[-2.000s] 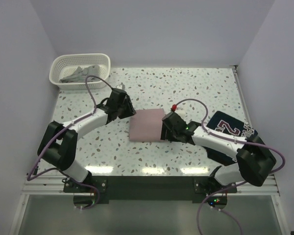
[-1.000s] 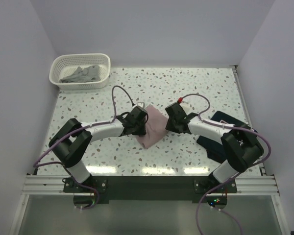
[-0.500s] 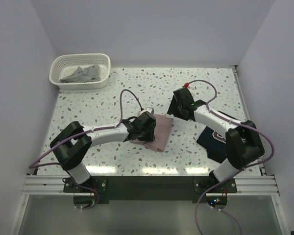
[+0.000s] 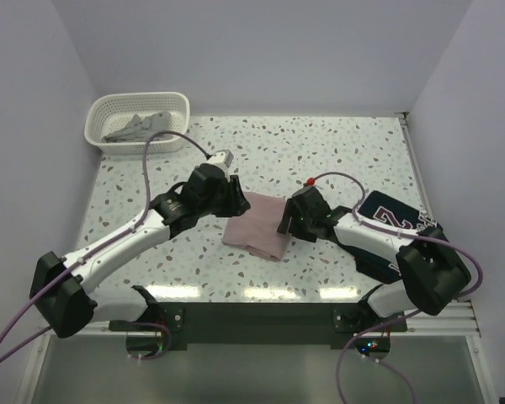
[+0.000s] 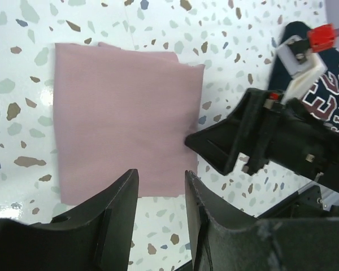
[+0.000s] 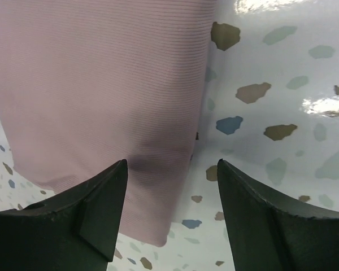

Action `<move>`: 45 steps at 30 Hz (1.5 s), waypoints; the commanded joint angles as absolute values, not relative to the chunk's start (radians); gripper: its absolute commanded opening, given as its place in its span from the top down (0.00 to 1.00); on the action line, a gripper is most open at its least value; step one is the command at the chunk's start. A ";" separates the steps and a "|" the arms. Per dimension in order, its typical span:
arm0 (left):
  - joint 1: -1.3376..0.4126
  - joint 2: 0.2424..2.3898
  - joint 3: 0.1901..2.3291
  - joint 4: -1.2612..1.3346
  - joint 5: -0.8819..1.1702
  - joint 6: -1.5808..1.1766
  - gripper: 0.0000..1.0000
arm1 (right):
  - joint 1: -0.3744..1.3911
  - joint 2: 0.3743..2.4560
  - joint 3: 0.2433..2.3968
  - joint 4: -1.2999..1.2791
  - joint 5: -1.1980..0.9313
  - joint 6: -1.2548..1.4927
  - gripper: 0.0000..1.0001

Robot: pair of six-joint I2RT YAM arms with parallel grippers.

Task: Fold and stack the tank tops
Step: Fold the tank top, then neatly place the folded tank top to the corner

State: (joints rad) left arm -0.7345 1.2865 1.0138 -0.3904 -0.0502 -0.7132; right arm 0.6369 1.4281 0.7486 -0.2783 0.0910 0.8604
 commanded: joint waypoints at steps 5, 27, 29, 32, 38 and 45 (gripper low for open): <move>-0.695 1.127 0.888 -0.439 0.025 -0.635 0.56 | 0.678 1.536 0.709 -0.110 0.126 0.979 0.33; -0.678 0.923 0.698 -0.437 -0.060 -0.515 0.56 | 0.744 1.580 1.025 -0.788 0.534 0.893 1.00; -0.678 0.926 0.699 -0.439 -0.049 -0.514 0.57 | 0.741 1.553 1.089 -0.888 0.598 0.893 1.00; -0.680 0.928 0.707 -0.448 -0.037 -0.506 0.57 | 0.729 1.510 1.156 -1.040 0.692 0.881 1.00; -0.680 0.946 0.710 -0.442 -0.005 -0.491 0.57 | 0.625 1.421 1.203 -1.160 0.739 0.798 1.00; -0.680 0.946 0.706 -0.433 0.041 -0.485 0.57 | 0.540 1.393 1.272 -1.238 0.769 0.718 1.00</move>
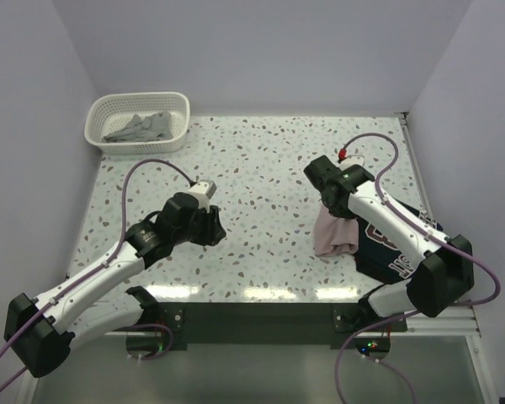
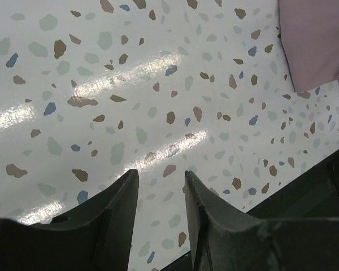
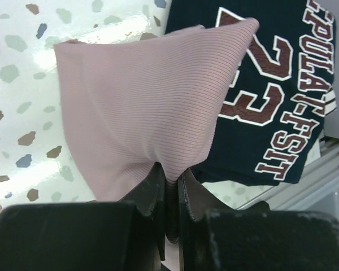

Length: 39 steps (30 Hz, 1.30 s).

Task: Fold and stack the tank tops
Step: Neatly place the folded tank top to the corner

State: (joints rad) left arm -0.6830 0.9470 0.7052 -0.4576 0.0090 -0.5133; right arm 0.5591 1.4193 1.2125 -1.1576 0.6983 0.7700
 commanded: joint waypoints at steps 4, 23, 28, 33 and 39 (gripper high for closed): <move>-0.678 0.943 0.704 -0.431 0.049 -0.483 0.57 | 0.496 1.388 1.301 -1.259 0.772 0.692 1.00; -0.686 0.957 0.696 -0.417 0.100 -0.479 0.57 | 0.123 1.230 1.172 -1.290 0.719 0.635 0.25; -0.690 0.957 0.696 -0.417 0.092 -0.479 0.57 | 0.100 1.192 1.219 -1.316 0.715 0.650 0.02; -0.690 0.957 0.696 -0.417 0.083 -0.482 0.57 | 0.106 1.145 1.195 -1.235 0.557 0.630 0.08; -0.690 0.966 0.698 -0.422 0.066 -0.483 0.56 | 0.213 1.083 1.128 -1.138 0.511 0.681 0.08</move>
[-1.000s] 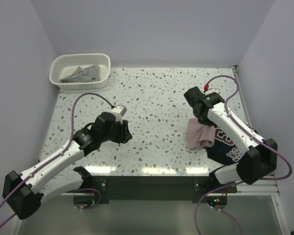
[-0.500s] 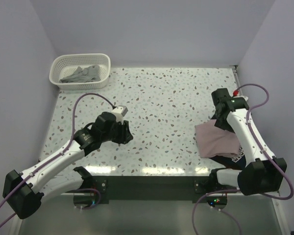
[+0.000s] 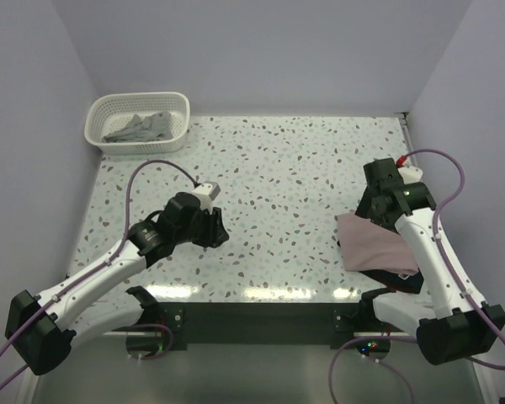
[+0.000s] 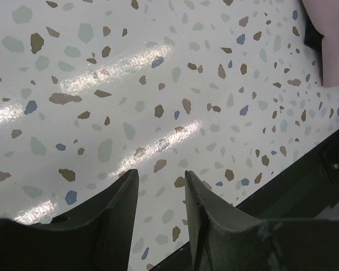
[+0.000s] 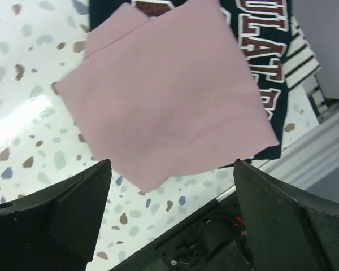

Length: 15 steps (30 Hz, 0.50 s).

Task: Fold and stack the tank tops
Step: Neatly place the folded tank top to the corner, then grab the tank top from the pile

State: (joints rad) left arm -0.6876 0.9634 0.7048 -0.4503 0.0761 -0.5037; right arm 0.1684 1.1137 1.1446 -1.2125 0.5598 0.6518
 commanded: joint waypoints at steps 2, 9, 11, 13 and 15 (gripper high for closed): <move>-0.689 0.968 0.699 -0.426 0.058 -0.485 0.56 | 0.284 1.078 1.126 -1.118 0.518 0.713 0.08; -0.689 0.976 0.704 -0.440 0.011 -0.497 0.56 | 0.557 1.164 1.158 -0.996 0.541 0.801 0.08; -0.684 0.973 0.707 -0.448 -0.024 -0.506 0.56 | 0.644 1.224 1.170 -0.941 0.548 0.807 0.08; -0.678 0.974 0.715 -0.460 -0.049 -0.517 0.56 | 0.714 1.265 1.187 -0.896 0.546 0.805 0.07; -0.670 0.980 0.739 -0.476 -0.087 -0.541 0.55 | 0.755 1.326 1.203 -0.821 0.519 0.785 0.07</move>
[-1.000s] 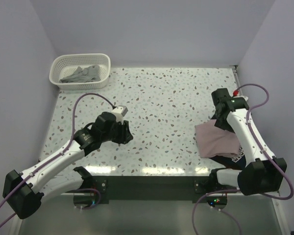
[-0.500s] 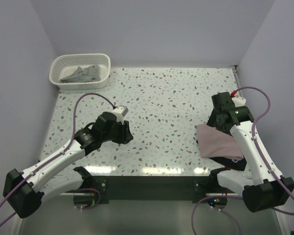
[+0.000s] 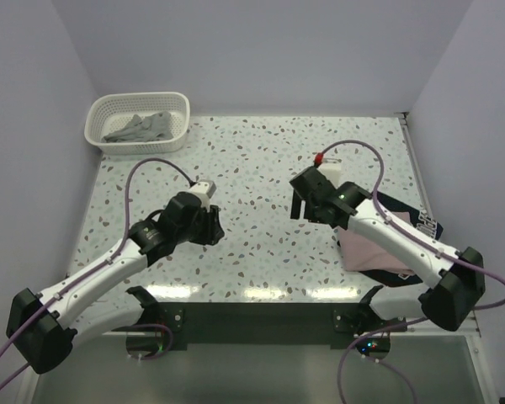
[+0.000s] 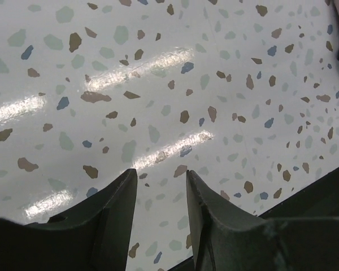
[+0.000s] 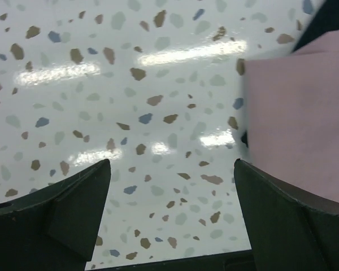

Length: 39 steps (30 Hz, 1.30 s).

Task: Fold and stack the tank tops
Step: Grab the tank top from the pile

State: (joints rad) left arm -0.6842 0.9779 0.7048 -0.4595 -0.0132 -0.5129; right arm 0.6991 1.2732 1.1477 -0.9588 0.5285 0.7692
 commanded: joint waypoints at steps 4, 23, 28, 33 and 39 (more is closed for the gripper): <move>-0.603 1.046 0.866 -0.495 -0.161 -0.594 0.52 | 0.811 1.407 1.200 -0.700 0.450 0.744 0.06; 0.032 2.212 2.071 -0.655 -0.490 -0.638 0.28 | 0.813 1.423 1.066 -0.485 0.164 0.583 0.04; 0.054 2.390 2.178 -0.603 -0.407 -0.565 0.26 | 0.813 1.439 1.060 -0.477 0.161 0.565 0.04; 0.066 2.422 2.172 -0.568 -0.388 -0.574 0.39 | 0.811 1.459 1.045 -0.465 0.164 0.563 0.04; 0.095 2.404 2.155 -0.434 -0.310 -0.574 0.84 | 0.811 1.468 1.035 -0.454 0.166 0.566 0.06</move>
State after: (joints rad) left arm 0.0708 2.4367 2.1391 -0.5220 -0.3691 -0.5831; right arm 0.8116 1.4574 1.0382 -0.4923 0.1787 0.5819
